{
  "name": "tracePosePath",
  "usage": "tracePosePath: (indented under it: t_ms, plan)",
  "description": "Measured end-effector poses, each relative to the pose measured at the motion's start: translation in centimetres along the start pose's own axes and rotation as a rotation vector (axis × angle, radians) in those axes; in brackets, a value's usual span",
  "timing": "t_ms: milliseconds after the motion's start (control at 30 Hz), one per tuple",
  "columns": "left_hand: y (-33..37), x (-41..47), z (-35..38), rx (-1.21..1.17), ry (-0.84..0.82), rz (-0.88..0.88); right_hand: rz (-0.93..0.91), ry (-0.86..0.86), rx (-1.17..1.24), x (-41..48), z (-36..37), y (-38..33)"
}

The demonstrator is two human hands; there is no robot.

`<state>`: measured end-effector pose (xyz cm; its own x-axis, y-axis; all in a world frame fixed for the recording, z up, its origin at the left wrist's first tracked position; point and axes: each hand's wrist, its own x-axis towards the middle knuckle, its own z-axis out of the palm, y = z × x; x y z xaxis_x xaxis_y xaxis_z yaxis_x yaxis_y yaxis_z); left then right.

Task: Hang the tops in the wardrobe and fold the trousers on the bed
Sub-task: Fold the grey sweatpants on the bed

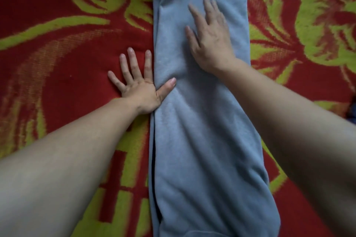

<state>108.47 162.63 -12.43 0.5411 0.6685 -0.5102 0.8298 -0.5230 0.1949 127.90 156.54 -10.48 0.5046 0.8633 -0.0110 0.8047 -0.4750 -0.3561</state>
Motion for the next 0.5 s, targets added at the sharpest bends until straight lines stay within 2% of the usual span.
tracePosePath:
  t_ms: [100, 300, 367, 433, 500]
  plan:
    - [0.2, -0.2, 0.4, 0.018, 0.064, 0.000, 0.018, 0.120, 0.053, -6.4, 0.4, 0.1]
    - [-0.1, -1.2, -0.2, -0.015, 0.070, 0.010, -0.011, 0.106, 0.003, -20.3, 1.1, 0.6]
    - [-0.1, -2.7, -0.2, -0.124, 0.092, -0.004, -0.009, 0.100, -0.033, -23.9, 1.0, 0.4]
    - [0.3, -5.9, 0.8, -0.325, 0.187, -0.020, 0.013, 0.108, -0.061, -27.0, 0.9, -0.1]
    - [0.6, -11.3, 3.2, -0.376, 0.380, 0.017, 0.065, 0.116, -0.099, -30.0, 0.7, -0.8]
